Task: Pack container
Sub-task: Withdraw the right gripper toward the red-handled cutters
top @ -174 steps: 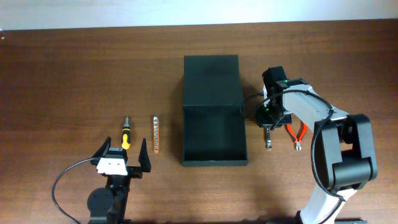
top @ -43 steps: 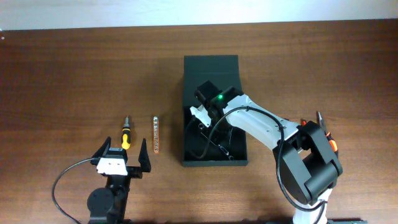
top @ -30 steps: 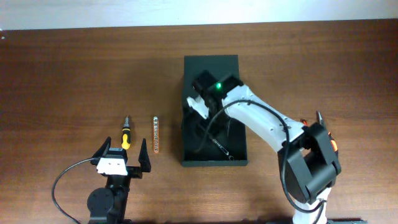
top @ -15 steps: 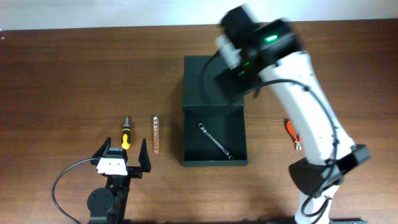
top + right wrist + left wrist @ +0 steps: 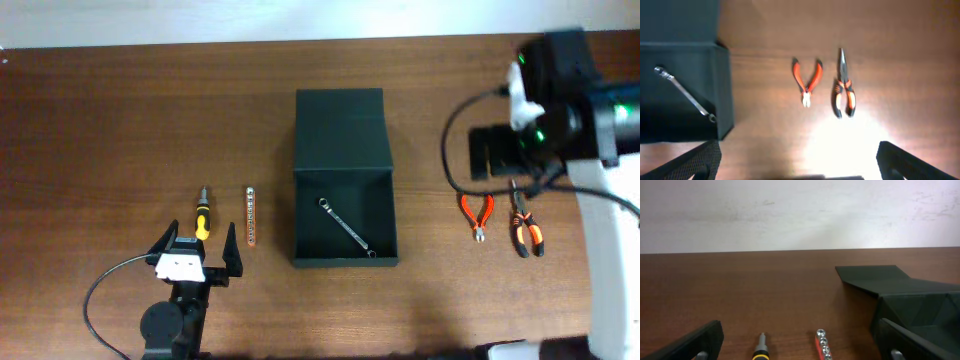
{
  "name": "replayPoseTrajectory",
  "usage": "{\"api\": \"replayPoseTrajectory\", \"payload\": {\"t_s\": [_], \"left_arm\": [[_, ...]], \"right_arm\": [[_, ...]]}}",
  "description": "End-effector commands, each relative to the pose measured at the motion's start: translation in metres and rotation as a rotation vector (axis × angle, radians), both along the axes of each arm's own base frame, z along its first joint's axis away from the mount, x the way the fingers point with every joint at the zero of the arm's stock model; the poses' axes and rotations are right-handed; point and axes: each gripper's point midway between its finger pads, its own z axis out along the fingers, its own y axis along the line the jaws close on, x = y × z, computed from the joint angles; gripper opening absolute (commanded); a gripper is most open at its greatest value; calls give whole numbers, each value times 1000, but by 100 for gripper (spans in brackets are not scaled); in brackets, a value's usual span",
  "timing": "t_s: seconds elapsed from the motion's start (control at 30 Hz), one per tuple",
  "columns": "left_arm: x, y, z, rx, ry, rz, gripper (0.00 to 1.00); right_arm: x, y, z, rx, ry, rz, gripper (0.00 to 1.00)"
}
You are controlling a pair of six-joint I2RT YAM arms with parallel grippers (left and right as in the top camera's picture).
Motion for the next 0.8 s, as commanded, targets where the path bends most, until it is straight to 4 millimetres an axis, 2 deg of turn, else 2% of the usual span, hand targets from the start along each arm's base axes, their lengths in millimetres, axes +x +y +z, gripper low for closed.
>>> {"api": "replayPoseTrajectory", "payload": {"t_s": [0.0, 0.23, 0.33, 0.43, 0.57, 0.77], "left_arm": [[0, 1, -1, 16, 1, 5, 99], [0, 1, -1, 16, 1, 5, 99], [0, 1, -1, 16, 1, 5, 99], [0, 1, -1, 16, 1, 5, 99], [0, 1, -1, 16, 1, 5, 99], [0, 1, -1, 16, 1, 5, 99]], "right_arm": [[-2, 0, -37, 37, 97, -23, 99], [8, 6, -112, 12, 219, 41, 99], [6, 10, -146, 5, 273, 60, 99], [7, 15, -167, -1, 289, 103, 99], [16, 16, -180, -19, 280, 211, 99], [22, 18, -183, -32, 273, 341, 99]]}}
